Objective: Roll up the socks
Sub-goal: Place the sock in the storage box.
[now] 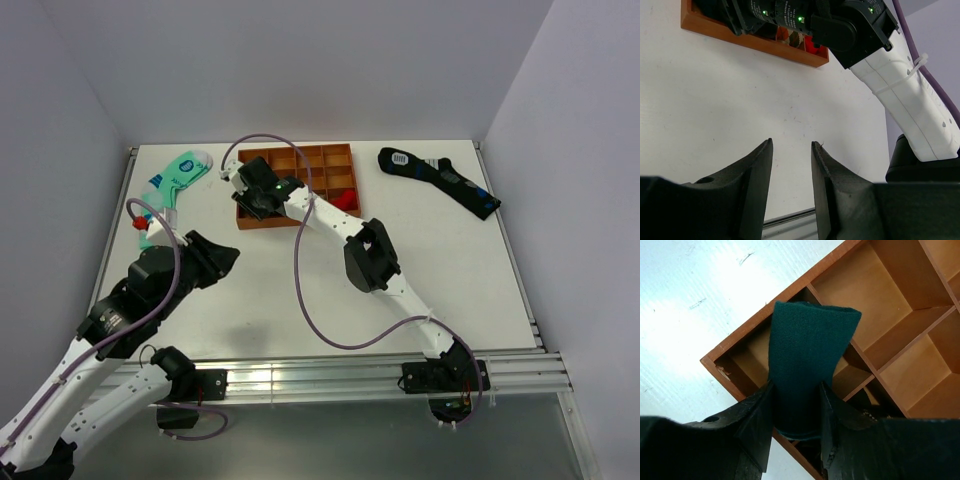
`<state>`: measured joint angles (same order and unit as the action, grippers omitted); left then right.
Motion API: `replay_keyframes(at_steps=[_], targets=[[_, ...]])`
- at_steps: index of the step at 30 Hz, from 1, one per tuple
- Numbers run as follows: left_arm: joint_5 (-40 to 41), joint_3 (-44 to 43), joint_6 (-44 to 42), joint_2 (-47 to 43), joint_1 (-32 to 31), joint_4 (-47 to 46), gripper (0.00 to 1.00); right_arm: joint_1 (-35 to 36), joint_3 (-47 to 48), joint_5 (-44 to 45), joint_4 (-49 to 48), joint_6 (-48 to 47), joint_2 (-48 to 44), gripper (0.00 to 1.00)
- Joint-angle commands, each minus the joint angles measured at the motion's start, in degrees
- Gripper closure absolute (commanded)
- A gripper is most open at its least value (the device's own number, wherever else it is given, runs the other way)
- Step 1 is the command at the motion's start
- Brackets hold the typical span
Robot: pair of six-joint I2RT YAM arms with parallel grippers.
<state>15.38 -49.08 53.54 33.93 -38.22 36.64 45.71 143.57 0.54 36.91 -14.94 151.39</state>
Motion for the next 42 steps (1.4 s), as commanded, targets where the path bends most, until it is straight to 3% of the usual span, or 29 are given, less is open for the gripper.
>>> replay_keyframes(at_steps=[1, 5, 19, 38, 42], targets=[[-0.5, -0.1, 0.3, 0.4, 0.2, -2.4, 0.58, -0.7, 0.0, 0.5, 7.5, -0.6, 1.5, 0.56], [-0.5, -0.1, 0.5, 0.4, 0.2, -2.3, 0.58, -0.1, -3.5, 1.0, 3.4, -0.1, -1.3, 0.49], [0.4, -0.2, -0.2, 0.2, 0.2, -1.7, 0.57, 0.3, -9.4, 4.9, -5.4, 1.4, -7.4, 0.44], [0.7, 0.6, 0.1, 0.5, 0.2, -2.4, 0.57, -0.8, -14.6, -3.9, -8.5, 3.1, -11.7, 0.39], [0.9, 0.7, 0.1, 0.9, 0.2, -2.8, 0.57, -1.2, -19.6, -4.8, -12.2, 3.8, -15.1, 0.39]])
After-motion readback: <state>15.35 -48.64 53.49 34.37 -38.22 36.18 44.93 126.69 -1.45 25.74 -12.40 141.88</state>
